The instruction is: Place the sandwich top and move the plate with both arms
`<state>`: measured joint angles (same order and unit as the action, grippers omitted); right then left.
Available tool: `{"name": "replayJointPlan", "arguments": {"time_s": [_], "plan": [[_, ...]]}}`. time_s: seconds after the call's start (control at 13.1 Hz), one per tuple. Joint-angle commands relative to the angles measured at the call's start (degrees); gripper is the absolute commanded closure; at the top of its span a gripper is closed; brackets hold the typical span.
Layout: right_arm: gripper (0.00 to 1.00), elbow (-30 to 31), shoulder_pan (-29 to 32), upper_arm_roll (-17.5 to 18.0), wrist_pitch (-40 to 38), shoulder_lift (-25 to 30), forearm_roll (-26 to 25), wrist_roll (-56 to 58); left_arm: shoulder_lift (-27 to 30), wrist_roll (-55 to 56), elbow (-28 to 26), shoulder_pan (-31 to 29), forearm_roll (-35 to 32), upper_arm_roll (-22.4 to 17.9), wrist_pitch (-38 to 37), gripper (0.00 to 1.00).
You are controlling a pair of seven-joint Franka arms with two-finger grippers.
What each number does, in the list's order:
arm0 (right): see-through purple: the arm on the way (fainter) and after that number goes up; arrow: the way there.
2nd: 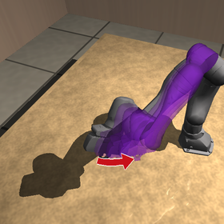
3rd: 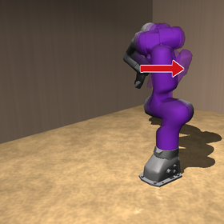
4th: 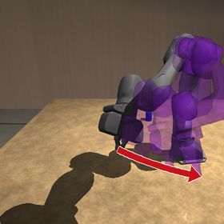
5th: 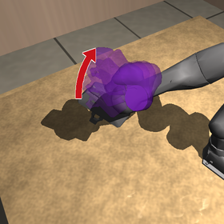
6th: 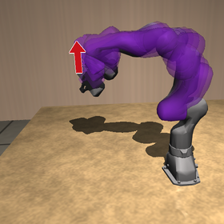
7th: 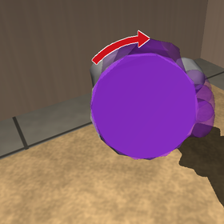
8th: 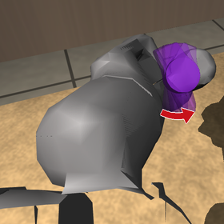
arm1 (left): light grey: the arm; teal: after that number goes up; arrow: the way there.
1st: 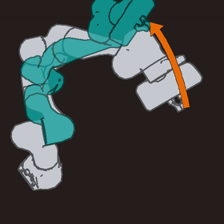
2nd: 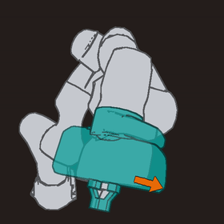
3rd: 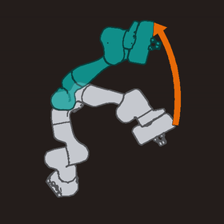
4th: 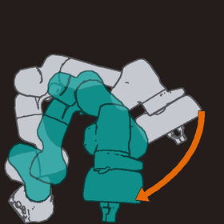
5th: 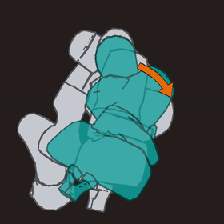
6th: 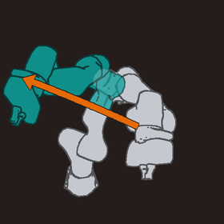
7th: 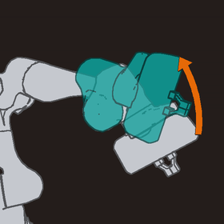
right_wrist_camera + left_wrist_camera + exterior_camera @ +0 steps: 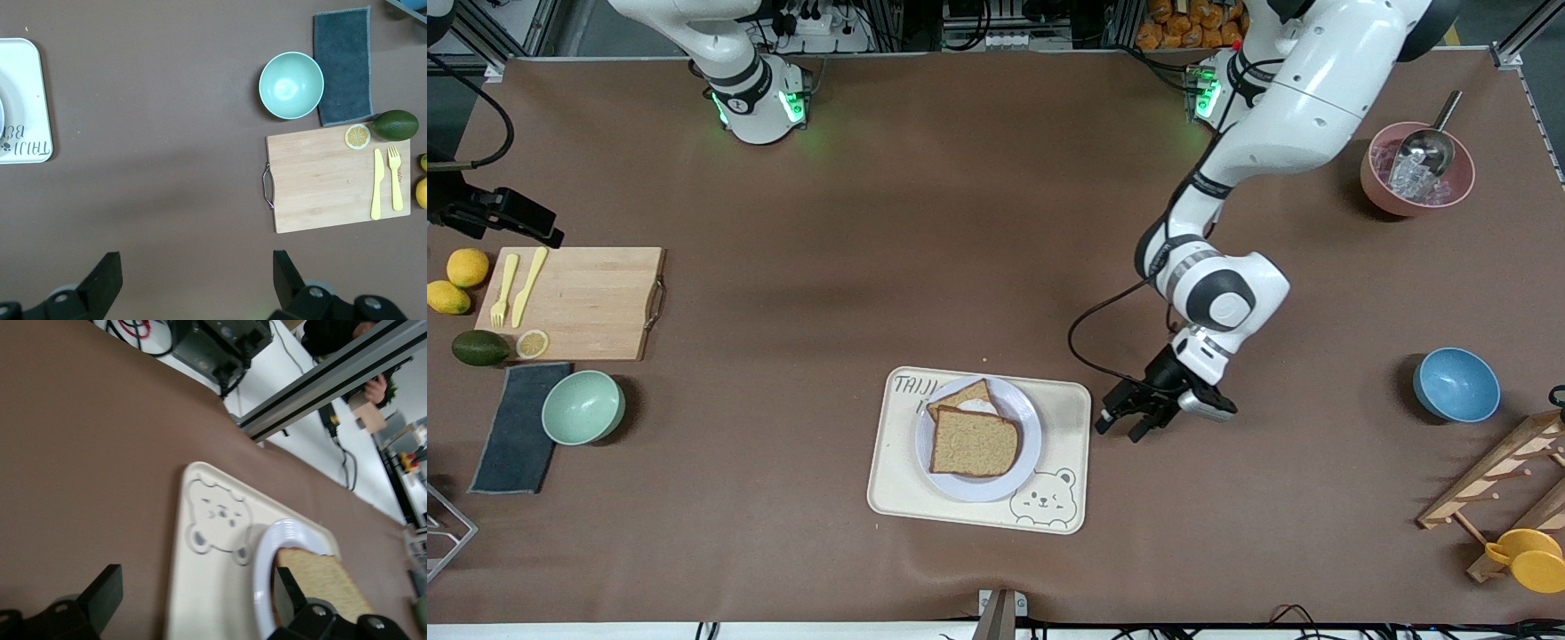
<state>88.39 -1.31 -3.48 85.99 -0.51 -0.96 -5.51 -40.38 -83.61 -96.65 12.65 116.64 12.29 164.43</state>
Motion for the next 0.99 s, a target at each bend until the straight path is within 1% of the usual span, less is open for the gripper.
{"name": "replayJointPlan", "arguments": {"time_s": [0.0, 0.15, 0.38, 0.53, 0.61, 0.76, 0.91], "plan": [[0.00, 0.38, 0.78, 0.58, -0.29, 0.34, -0.18, -0.38, 4.16, -0.23, -5.90, -4.12, -8.50, 1.77, 0.10, 0.00], [0.00, 0.47, 0.87, 0.58, -0.38, 0.34, -0.18, -0.38, 5.31, 1.43, -8.11, -5.43, -15.26, 1.60, 0.10, 0.00], [0.00, 0.91, 0.87, 0.58, -0.47, 0.25, -0.09, -0.38, 6.36, 8.44, -10.74, -8.07, -32.55, 1.43, -0.77, 0.00], [0.00, 0.91, 0.87, 0.58, -0.56, 0.25, -0.09, -0.38, 6.98, 13.28, -11.37, -9.74, -42.06, 0.29, -5.41, 0.00], [0.00, 0.91, 0.87, 0.58, -0.56, 0.25, -0.09, -0.38, 7.85, 16.43, -11.72, -10.53, -47.85, -0.68, -7.96, 0.00], [0.00, 0.91, 0.87, 0.58, -0.56, 0.25, 0.08, -0.38, 10.05, 26.52, -11.37, -10.37, -62.94, -4.71, -15.16, 0.00], [0.00, 0.91, 0.96, 0.58, -0.73, 0.25, 0.08, -0.29, 12.77, 37.07, -9.53, -10.80, -78.85, -7.79, -22.98, 0.00]]}}
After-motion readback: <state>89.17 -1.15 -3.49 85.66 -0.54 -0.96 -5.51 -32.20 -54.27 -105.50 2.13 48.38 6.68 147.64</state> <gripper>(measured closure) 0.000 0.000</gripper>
